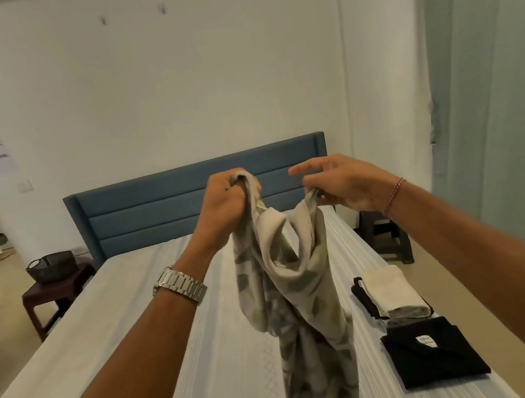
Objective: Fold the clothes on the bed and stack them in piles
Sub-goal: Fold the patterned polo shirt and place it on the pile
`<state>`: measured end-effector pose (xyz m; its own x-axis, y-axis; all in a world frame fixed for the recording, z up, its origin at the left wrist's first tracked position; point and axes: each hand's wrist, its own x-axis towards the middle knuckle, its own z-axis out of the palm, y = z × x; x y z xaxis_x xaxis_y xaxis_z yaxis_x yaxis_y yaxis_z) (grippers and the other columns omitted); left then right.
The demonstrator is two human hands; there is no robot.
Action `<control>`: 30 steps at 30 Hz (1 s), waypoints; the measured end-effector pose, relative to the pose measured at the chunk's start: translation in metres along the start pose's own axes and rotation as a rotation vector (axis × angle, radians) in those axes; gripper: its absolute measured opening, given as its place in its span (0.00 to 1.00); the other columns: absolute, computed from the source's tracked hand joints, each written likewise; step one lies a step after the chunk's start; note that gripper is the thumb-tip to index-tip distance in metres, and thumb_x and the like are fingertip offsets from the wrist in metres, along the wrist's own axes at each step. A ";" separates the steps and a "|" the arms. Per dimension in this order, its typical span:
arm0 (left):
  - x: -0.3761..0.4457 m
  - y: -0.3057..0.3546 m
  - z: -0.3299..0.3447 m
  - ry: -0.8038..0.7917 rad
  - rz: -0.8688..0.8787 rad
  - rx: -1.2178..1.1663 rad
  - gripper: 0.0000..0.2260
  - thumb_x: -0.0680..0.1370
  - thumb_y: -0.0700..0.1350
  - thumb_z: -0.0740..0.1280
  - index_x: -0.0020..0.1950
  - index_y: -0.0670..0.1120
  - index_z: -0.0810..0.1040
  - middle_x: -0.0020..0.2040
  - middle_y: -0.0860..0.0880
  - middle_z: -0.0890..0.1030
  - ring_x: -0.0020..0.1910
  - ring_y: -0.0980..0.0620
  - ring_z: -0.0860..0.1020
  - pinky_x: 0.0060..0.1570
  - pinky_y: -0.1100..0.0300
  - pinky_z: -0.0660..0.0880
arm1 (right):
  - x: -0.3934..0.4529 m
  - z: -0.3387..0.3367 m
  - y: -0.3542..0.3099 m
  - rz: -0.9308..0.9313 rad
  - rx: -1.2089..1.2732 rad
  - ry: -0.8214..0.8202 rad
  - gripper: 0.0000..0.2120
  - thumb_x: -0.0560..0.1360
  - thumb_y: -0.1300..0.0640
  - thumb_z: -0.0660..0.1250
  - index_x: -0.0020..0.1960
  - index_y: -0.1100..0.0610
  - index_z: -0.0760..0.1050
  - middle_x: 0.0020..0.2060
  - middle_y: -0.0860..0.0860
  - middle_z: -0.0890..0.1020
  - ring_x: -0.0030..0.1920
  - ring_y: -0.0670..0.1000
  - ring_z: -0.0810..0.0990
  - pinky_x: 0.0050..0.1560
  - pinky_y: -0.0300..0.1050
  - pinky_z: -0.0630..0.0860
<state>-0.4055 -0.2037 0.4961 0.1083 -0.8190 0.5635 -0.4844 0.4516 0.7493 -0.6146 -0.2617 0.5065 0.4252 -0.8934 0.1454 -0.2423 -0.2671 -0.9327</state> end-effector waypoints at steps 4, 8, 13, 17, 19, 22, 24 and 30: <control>0.007 -0.006 -0.016 0.125 -0.130 0.012 0.18 0.79 0.31 0.56 0.35 0.42 0.78 0.33 0.48 0.78 0.29 0.58 0.75 0.32 0.63 0.74 | 0.001 -0.021 -0.001 0.082 0.221 0.153 0.07 0.79 0.66 0.66 0.48 0.66 0.83 0.49 0.59 0.85 0.41 0.50 0.83 0.42 0.40 0.84; 0.017 -0.020 -0.035 0.253 -0.245 0.051 0.15 0.84 0.44 0.59 0.41 0.42 0.77 0.37 0.43 0.75 0.37 0.49 0.72 0.38 0.56 0.71 | 0.000 -0.044 0.000 0.047 0.166 0.257 0.05 0.76 0.64 0.74 0.47 0.66 0.83 0.49 0.59 0.85 0.47 0.52 0.86 0.40 0.37 0.81; 0.022 -0.043 -0.062 0.318 -0.195 0.120 0.13 0.84 0.49 0.63 0.50 0.41 0.80 0.41 0.46 0.77 0.38 0.52 0.73 0.39 0.59 0.72 | 0.001 -0.062 0.021 -0.141 -0.284 0.420 0.17 0.66 0.54 0.83 0.52 0.59 0.86 0.47 0.53 0.87 0.49 0.51 0.84 0.54 0.46 0.82; 0.022 -0.059 -0.082 0.421 -0.109 0.261 0.12 0.85 0.49 0.62 0.51 0.44 0.80 0.44 0.47 0.79 0.43 0.50 0.76 0.42 0.58 0.73 | 0.011 -0.063 0.037 -0.384 -0.625 0.757 0.14 0.75 0.48 0.76 0.50 0.59 0.87 0.42 0.55 0.87 0.40 0.50 0.81 0.48 0.44 0.80; 0.020 -0.062 -0.086 0.459 -0.115 0.341 0.11 0.85 0.47 0.62 0.53 0.43 0.82 0.46 0.47 0.81 0.46 0.49 0.77 0.46 0.54 0.74 | 0.018 -0.063 0.045 -0.404 -0.682 0.825 0.14 0.77 0.49 0.73 0.51 0.60 0.85 0.44 0.57 0.84 0.41 0.51 0.77 0.45 0.43 0.75; 0.020 -0.064 -0.088 0.523 -0.180 0.378 0.11 0.85 0.45 0.62 0.54 0.42 0.83 0.48 0.46 0.82 0.48 0.48 0.78 0.51 0.52 0.75 | 0.026 -0.058 0.056 -0.405 -0.719 0.895 0.12 0.80 0.51 0.69 0.53 0.60 0.78 0.49 0.60 0.76 0.46 0.54 0.71 0.44 0.51 0.75; 0.021 -0.066 -0.088 0.562 -0.259 0.345 0.11 0.85 0.45 0.61 0.54 0.42 0.82 0.50 0.44 0.82 0.48 0.47 0.78 0.51 0.50 0.76 | 0.029 -0.054 0.059 -0.430 -0.658 0.840 0.11 0.84 0.52 0.63 0.53 0.60 0.73 0.46 0.60 0.75 0.44 0.55 0.72 0.41 0.50 0.71; 0.013 -0.059 -0.084 0.708 -0.363 0.447 0.14 0.87 0.45 0.53 0.59 0.38 0.75 0.55 0.41 0.79 0.48 0.47 0.73 0.45 0.53 0.67 | 0.027 -0.033 0.066 -0.589 -0.577 0.813 0.13 0.87 0.50 0.56 0.53 0.59 0.67 0.37 0.55 0.75 0.33 0.56 0.72 0.32 0.47 0.67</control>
<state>-0.3027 -0.2119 0.4884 0.7559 -0.4085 0.5116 -0.5918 -0.0922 0.8008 -0.6479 -0.3152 0.4594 -0.0309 -0.4884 0.8721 -0.6441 -0.6575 -0.3910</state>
